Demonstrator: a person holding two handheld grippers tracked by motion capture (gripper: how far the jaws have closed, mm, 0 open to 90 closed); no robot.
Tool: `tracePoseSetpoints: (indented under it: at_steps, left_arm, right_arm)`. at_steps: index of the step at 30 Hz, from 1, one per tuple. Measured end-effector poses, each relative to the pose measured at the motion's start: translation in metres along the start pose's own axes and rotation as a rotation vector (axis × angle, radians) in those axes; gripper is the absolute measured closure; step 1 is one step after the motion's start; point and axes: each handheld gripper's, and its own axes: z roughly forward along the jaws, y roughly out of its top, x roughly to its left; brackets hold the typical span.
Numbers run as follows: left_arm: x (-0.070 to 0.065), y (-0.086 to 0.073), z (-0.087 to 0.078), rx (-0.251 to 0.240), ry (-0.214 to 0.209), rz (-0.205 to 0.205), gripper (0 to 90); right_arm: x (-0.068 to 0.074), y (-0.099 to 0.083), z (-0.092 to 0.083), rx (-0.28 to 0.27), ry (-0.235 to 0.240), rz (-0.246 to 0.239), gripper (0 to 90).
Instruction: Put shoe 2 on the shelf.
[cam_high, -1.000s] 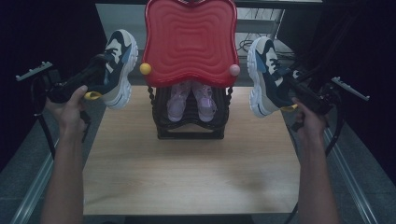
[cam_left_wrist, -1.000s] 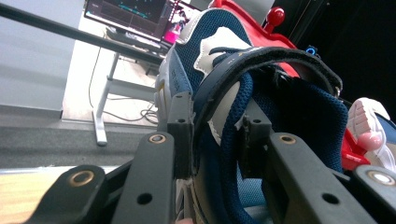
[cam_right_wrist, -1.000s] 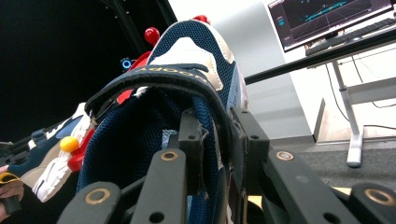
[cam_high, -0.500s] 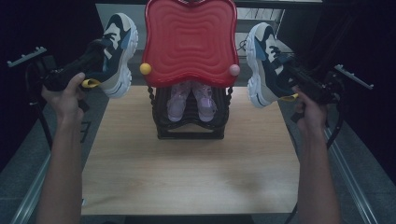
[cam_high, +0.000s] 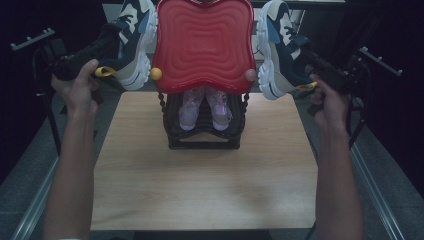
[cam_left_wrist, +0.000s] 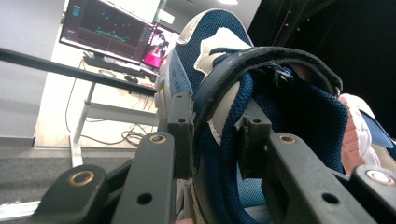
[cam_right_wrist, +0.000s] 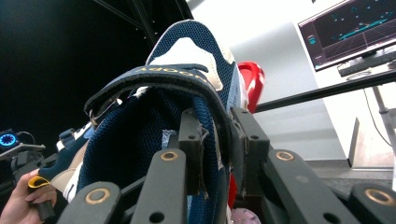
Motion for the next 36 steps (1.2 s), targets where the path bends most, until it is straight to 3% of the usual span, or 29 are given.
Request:
tracePoseSetpoints:
  at_steps: [10,18,27,36]
  left_arm:
    - [-0.021,0.008,0.029,0.006,-0.021,0.005,71.7]
    - [-0.033,0.008,0.048,0.010,-0.038,0.013,71.7]
    - [-0.037,0.004,0.064,0.024,-0.024,0.015,71.7]
    - [-0.041,0.004,0.077,0.024,-0.018,0.018,71.6]
  right_arm:
    - [0.020,0.009,0.036,0.034,0.035,-0.002,75.8]
    - [0.030,0.010,0.063,0.041,0.074,0.026,75.7]
    - [0.033,0.005,0.089,0.071,0.060,0.038,75.7]
    - [0.036,-0.001,0.108,0.104,0.011,0.002,75.6]
